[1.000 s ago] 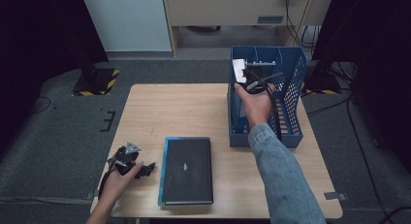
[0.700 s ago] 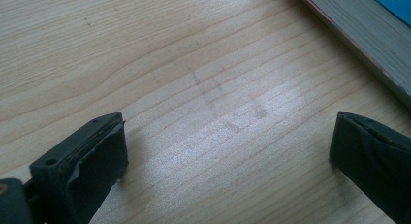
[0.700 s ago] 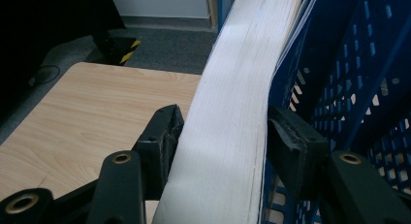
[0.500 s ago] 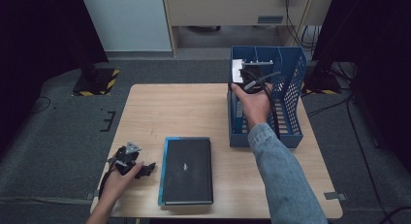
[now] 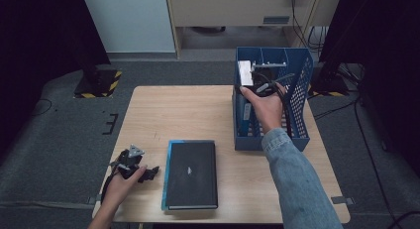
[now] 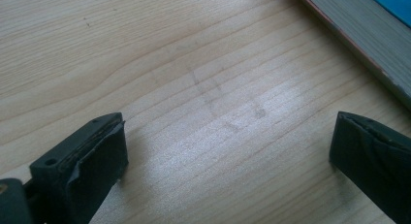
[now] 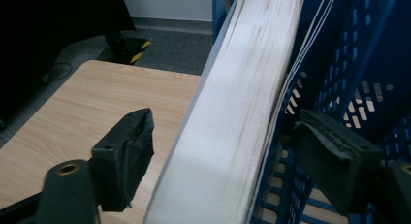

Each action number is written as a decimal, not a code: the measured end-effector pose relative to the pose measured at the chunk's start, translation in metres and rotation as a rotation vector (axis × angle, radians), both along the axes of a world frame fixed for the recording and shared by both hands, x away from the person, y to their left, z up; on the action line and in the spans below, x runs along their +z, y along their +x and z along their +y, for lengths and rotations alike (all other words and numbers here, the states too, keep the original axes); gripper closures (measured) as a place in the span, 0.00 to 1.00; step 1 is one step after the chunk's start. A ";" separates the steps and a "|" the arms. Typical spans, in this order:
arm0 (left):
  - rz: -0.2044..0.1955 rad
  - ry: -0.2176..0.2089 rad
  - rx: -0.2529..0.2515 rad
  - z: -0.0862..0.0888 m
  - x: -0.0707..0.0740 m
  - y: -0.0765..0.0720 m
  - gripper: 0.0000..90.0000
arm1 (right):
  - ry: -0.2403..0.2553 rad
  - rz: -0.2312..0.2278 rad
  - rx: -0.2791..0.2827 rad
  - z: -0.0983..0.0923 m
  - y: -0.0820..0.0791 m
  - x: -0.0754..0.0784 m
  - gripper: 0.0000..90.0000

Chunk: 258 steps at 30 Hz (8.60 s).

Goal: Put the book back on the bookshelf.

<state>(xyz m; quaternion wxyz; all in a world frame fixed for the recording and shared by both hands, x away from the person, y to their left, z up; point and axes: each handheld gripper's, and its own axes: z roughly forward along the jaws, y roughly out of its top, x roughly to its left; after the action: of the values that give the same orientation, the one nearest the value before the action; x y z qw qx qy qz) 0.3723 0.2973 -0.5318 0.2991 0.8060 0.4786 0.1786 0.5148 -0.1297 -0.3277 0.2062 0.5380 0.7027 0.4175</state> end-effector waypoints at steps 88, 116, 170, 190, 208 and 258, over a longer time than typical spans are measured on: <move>-0.115 -0.125 0.075 0.006 0.031 -0.032 0.09 | 0.003 0.119 0.423 0.041 -0.146 -0.132 0.24; -0.041 -0.202 -0.175 -0.070 0.057 -0.041 0.14 | 0.003 0.147 0.486 0.057 -0.160 -0.147 0.10; 0.097 -0.293 -0.305 -0.089 0.050 0.005 0.13 | 0.167 0.310 0.520 0.066 -0.135 -0.173 0.00; 0.124 -0.312 -0.339 -0.088 0.047 0.016 0.10 | 0.270 0.414 0.599 0.062 -0.115 -0.185 0.00; 0.021 -0.336 -0.309 -0.069 0.081 0.013 0.40 | 0.176 0.291 0.578 0.067 -0.118 -0.148 0.11; -0.074 -0.248 -0.297 -0.043 0.149 0.014 0.72 | 0.009 0.147 0.573 0.088 -0.101 -0.066 0.35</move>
<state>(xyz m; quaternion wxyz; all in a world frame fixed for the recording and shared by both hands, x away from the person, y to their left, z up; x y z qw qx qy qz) 0.3865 0.2547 -0.3828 0.4365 0.8176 0.3614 0.1016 0.4138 -0.0416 -0.3941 0.0260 0.3471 0.8372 0.4218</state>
